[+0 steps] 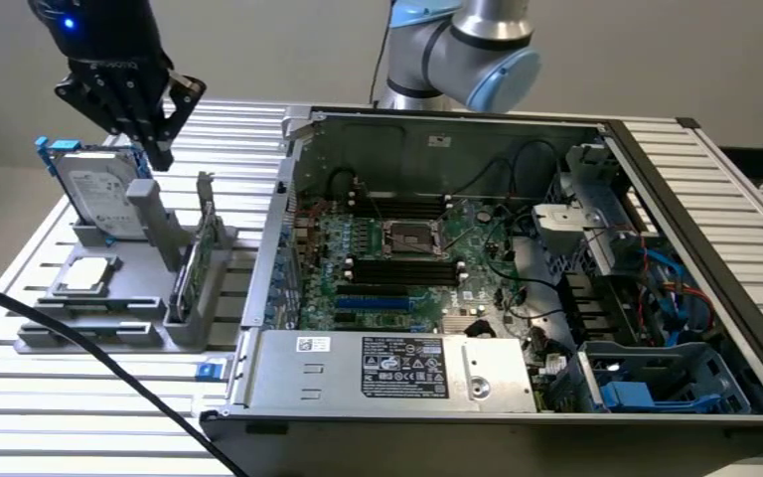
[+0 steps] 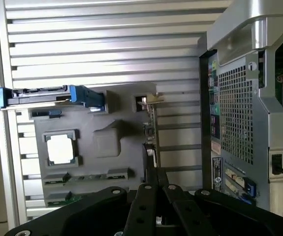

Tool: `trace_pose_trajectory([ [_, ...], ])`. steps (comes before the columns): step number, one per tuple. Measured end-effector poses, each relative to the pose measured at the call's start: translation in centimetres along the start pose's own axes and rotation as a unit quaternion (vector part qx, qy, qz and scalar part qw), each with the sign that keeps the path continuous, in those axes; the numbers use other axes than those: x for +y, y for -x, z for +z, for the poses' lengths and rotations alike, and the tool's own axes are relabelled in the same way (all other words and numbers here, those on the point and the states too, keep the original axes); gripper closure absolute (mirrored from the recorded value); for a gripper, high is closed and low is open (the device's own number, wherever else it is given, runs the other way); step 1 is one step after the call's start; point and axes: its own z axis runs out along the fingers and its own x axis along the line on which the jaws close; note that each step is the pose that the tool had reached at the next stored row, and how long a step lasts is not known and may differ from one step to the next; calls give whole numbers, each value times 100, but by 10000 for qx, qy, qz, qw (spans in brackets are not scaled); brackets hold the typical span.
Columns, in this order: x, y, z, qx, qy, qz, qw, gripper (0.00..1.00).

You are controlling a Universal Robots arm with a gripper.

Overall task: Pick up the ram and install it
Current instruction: 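Reach for the ram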

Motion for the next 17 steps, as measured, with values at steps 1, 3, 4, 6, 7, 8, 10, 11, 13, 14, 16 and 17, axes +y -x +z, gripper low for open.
trace_pose_trajectory([
  [1,-4,-40,7,2,-3,0,10000,89],
  [3,-13,-117,22,4,-9,-1,10000,89],
  [4,-18,-156,29,6,-11,-1,10000,89],
  [6,-27,-233,43,9,-17,0,10000,89],
  [7,-31,-273,51,11,-20,0,10000,89],
  [8,-36,-311,59,13,-23,0,10000,89],
  [10,-45,-385,73,16,-29,-1,10000,89],
  [11,-49,-422,80,18,-32,-1,10000,89],
  [13,-58,-495,94,22,-38,0,10000,89],
  [14,-63,-535,102,24,-41,-1,10000,89],
  [16,-72,-604,115,28,-47,0,10000,89],
  [17,-76,-636,121,31,-51,-1,10000,89],
])
